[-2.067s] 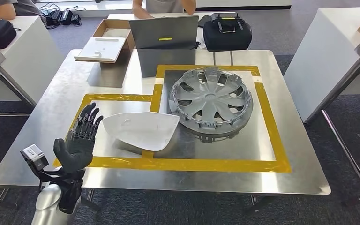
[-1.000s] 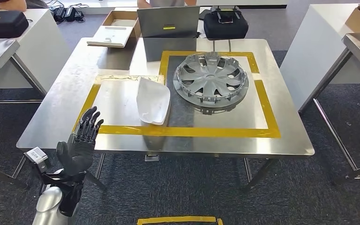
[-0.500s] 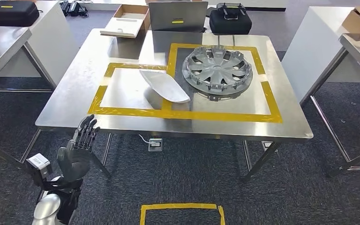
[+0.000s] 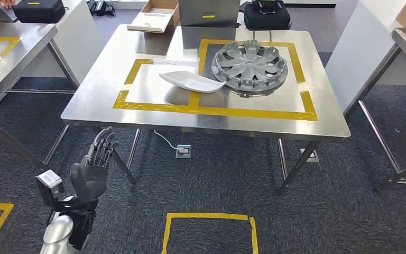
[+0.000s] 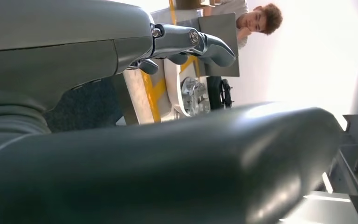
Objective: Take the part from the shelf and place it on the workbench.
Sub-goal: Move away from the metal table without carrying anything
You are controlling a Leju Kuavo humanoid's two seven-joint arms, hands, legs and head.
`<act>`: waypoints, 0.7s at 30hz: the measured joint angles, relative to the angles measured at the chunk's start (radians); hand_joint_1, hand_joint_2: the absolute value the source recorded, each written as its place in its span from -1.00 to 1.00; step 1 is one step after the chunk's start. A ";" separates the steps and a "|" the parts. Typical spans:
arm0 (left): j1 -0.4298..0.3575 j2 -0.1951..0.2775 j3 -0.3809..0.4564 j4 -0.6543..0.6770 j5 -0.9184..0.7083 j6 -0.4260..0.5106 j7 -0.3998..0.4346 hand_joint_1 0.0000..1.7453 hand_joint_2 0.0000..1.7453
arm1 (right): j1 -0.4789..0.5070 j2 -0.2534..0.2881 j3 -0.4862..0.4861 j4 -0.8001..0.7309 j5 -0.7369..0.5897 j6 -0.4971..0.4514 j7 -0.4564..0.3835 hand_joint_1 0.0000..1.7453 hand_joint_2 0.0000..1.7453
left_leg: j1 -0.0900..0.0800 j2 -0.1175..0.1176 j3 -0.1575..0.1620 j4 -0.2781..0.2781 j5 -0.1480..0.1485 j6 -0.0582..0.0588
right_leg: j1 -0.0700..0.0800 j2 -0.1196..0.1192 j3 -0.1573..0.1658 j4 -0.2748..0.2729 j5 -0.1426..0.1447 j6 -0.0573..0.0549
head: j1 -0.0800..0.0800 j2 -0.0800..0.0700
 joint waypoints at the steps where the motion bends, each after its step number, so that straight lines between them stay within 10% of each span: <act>1: -0.001 0.000 0.000 0.000 -0.001 0.000 0.000 -1.00 -1.00 | 0.001 0.000 0.000 0.000 -0.001 0.000 0.000 -1.00 -1.00 | 0.000 0.008 -0.015 0.062 -0.056 -0.004 | 0.000 -0.003 -0.016 0.000 0.013 -0.003 | -0.004 0.000; 3: -0.002 0.000 0.000 0.001 -0.001 0.000 0.001 -1.00 -1.00 | 0.004 0.000 0.000 0.000 -0.001 0.000 0.000 -1.00 -1.00 | 0.003 0.015 -0.029 0.186 -0.115 -0.013 | 0.000 -0.011 -0.049 0.003 0.039 -0.001 | -0.006 0.000; 5: -0.002 0.000 -0.001 0.001 -0.002 0.000 0.002 -1.00 -1.00 | 0.005 0.000 0.000 0.000 -0.001 0.000 0.000 -1.00 -1.00 | 0.005 0.016 0.005 0.212 -0.080 -0.018 | -0.001 -0.018 -0.084 0.008 0.063 0.004 | -0.007 0.000; 7: -0.003 0.000 -0.001 0.000 -0.002 0.000 0.002 -1.00 -1.00 | 0.005 0.001 0.000 0.000 -0.001 -0.001 0.000 -1.00 -1.00 | 0.009 0.018 0.108 0.101 -0.048 -0.019 | -0.002 -0.022 -0.115 0.020 0.083 0.013 | -0.008 0.000; 10: -0.004 -0.001 -0.002 -0.009 -0.003 0.000 0.002 -1.00 -1.00 | 0.004 0.001 0.000 0.000 -0.001 -0.002 0.000 -1.00 -1.00 | 0.004 0.017 0.226 -0.074 -0.092 -0.001 | 0.001 -0.022 -0.136 0.034 0.108 0.031 | -0.009 0.000; 13: -0.001 -0.001 -0.002 -0.013 -0.004 0.000 0.003 -1.00 -1.00 | 0.008 0.001 0.000 0.000 -0.001 -0.002 0.000 -1.00 -1.00 | 0.000 0.021 0.208 -0.083 -0.073 0.031 | -0.005 -0.020 -0.145 0.038 0.112 0.052 | -0.008 0.000; 18: 0.005 -0.002 -0.002 -0.021 -0.004 0.000 0.004 -1.00 -1.00 | 0.010 0.002 0.000 0.000 0.000 -0.002 -0.001 -1.00 -1.00 | 0.001 0.027 0.130 -0.083 -0.007 0.052 | -0.009 -0.017 -0.215 0.292 -0.094 0.071 | -0.002 0.000; 21: 0.011 -0.002 -0.002 -0.023 -0.004 0.002 0.007 -1.00 -1.00 | 0.009 0.002 0.000 0.000 0.002 -0.002 -0.001 -1.00 -1.00 | 0.000 0.028 0.077 -0.074 0.029 0.046 | -0.009 -0.017 -0.148 0.296 -0.040 0.068 | -0.001 0.000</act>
